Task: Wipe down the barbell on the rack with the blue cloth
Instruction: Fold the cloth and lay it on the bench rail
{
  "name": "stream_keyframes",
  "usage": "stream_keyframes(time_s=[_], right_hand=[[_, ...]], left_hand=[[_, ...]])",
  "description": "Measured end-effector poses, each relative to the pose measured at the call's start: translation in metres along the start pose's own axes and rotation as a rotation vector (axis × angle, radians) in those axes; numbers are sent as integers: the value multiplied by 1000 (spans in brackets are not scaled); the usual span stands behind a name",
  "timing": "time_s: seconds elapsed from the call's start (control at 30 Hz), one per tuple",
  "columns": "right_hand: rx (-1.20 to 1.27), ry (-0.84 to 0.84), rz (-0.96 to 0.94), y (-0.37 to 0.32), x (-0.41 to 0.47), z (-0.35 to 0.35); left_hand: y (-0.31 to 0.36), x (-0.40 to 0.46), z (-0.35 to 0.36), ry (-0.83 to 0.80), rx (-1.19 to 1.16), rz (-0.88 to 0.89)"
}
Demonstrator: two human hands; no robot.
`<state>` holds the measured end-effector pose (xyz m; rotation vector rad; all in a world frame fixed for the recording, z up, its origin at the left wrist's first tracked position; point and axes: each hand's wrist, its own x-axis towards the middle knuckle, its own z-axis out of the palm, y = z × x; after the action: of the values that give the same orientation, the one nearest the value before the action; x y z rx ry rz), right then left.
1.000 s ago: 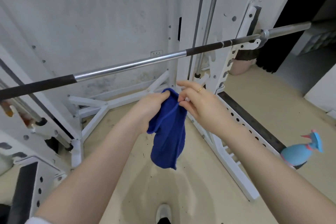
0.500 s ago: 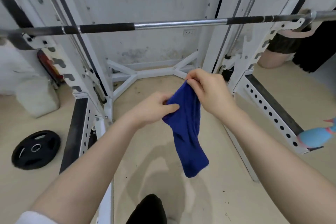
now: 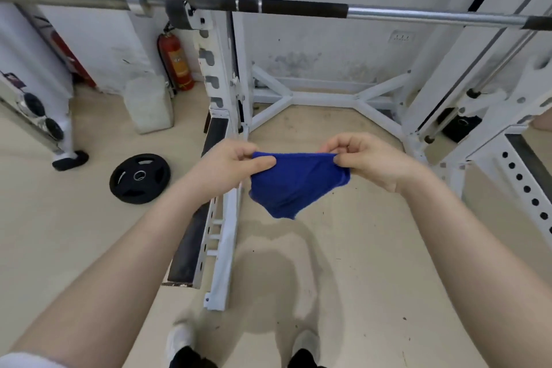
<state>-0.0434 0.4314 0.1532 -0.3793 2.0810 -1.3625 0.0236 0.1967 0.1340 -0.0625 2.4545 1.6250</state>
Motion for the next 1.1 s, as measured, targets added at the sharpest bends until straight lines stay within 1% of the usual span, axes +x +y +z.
stream_keyframes(time_s=[0.1, 0.23, 0.37, 0.47, 0.53, 0.67, 0.77, 0.83, 0.93, 1.03, 1.1], right_hand=[[-62, 135, -2, -15, 39, 47], [-98, 339, -19, -29, 109, 107], [-134, 490, -33, -34, 166, 147], [-94, 581, -40, -39, 185, 170], [-85, 589, -1, -39, 190, 183], [-119, 517, 40, -26, 203, 211], [-112, 482, 118, 14, 213, 241], [-103, 438, 204, 49, 217, 262], [-78, 379, 327, 99, 224, 289], [-105, 361, 383, 140, 238, 309], [-107, 379, 405, 161, 253, 320]], left_hand=[[-27, -2, -38, 83, -10, -28], [-65, 20, -98, 178, -58, -74], [-98, 46, -143, 190, -69, -45], [-117, 48, -165, 165, -124, -65], [-129, 47, -177, 120, -151, -79], [-177, 54, -192, 34, -12, -105], [-234, 51, -180, -39, -1, -180], [-273, 43, -164, -64, -9, -255], [-321, 33, -141, -95, 38, -303], [-356, 43, -126, -96, 95, -384], [-376, 58, -117, -76, 137, -435]])
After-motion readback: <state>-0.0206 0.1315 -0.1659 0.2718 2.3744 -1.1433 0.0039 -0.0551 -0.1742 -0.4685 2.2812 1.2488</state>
